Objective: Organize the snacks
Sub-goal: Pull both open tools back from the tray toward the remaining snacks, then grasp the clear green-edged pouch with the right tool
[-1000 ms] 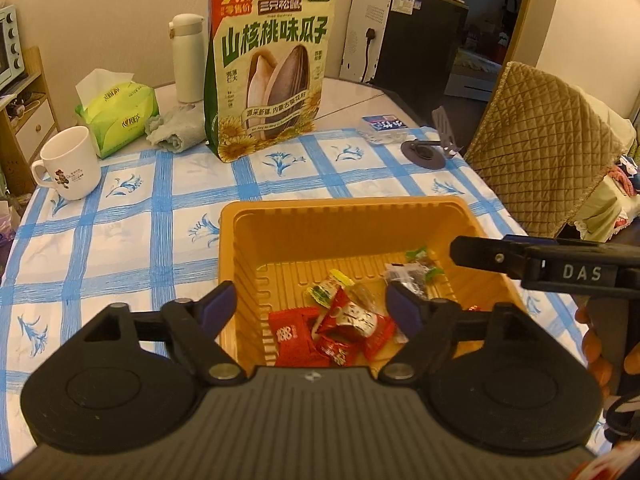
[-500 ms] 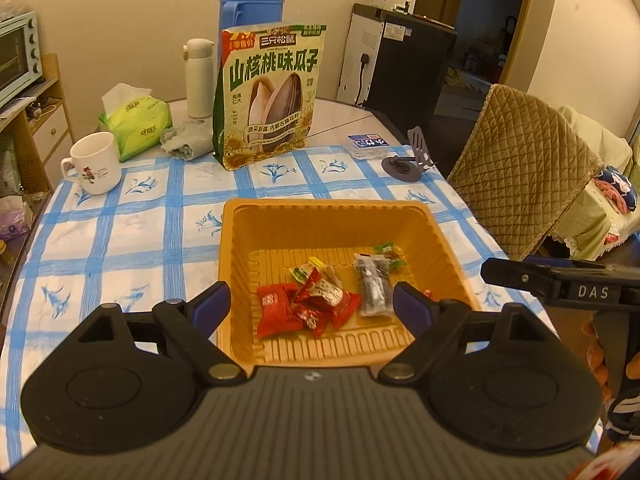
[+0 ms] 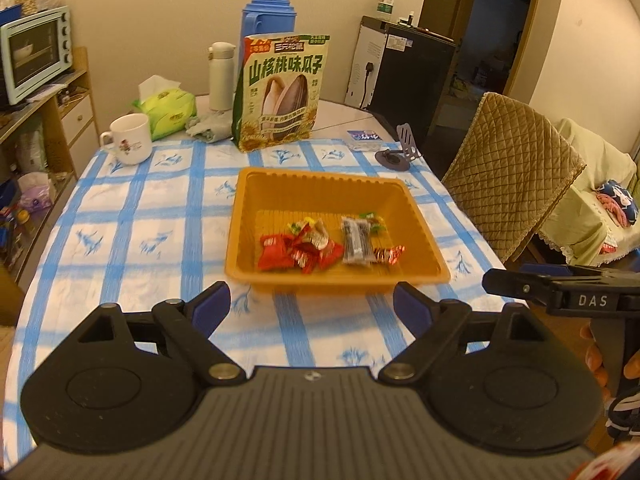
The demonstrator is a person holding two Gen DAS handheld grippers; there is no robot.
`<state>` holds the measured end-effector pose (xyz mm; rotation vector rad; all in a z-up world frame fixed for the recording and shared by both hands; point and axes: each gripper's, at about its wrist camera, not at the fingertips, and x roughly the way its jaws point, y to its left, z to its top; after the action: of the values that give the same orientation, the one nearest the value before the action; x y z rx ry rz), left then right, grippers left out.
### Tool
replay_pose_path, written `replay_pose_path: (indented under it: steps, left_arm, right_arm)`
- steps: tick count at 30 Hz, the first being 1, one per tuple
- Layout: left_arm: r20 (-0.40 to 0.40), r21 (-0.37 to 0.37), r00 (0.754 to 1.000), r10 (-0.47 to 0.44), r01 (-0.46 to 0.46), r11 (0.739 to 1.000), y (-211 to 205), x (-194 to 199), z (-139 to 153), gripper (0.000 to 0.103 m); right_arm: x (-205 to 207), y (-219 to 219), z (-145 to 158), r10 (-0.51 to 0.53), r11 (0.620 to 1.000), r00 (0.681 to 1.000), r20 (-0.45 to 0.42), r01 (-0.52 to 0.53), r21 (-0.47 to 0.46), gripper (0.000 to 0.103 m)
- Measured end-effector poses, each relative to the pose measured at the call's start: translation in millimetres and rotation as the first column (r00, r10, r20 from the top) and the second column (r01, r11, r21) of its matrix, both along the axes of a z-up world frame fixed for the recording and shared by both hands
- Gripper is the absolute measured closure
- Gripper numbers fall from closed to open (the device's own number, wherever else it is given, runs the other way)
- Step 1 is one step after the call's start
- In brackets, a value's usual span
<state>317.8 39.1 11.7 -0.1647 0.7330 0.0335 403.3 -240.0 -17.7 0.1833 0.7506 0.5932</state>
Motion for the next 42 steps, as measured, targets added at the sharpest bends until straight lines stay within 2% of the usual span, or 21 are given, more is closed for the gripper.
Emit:
replay_pose_path:
  steps: [11,21,31,42]
  left_arm:
    - [-0.04,0.007,0.996,0.078,-0.078,0.997,-11.8,-75.8,-9.5,0.016]
    - [-0.091,-0.018,0.984,0.153,-0.155,0.988,-18.8,-122.9,-25.7,0.016]
    - [-0.166,-0.018,0.969,0.181,-0.187,0.982,-18.3,-144.7,-49.8,0.016]
    - [-0.244,-0.013,0.953,0.18,-0.189,0.982,-5.9,-153.3,-75.9,0.016]
  right_arm:
    - [-64.4,-10.4,-10.3,0.128,0.991,0.991,-0.043,-0.129,-0.034,0.009]
    - [-101.8,-6.3,-30.9,0.231,0.969,0.967,-0.107,-0.238,-0.065,0.009]
    - [-120.5,14.0,-52.7,0.314,0.939,0.933,-0.176,-0.332,-0.087,0.009]
    - [-124.8,52.0,-72.2,0.345,0.917,0.91,-0.231,-0.38,-0.124,0.009]
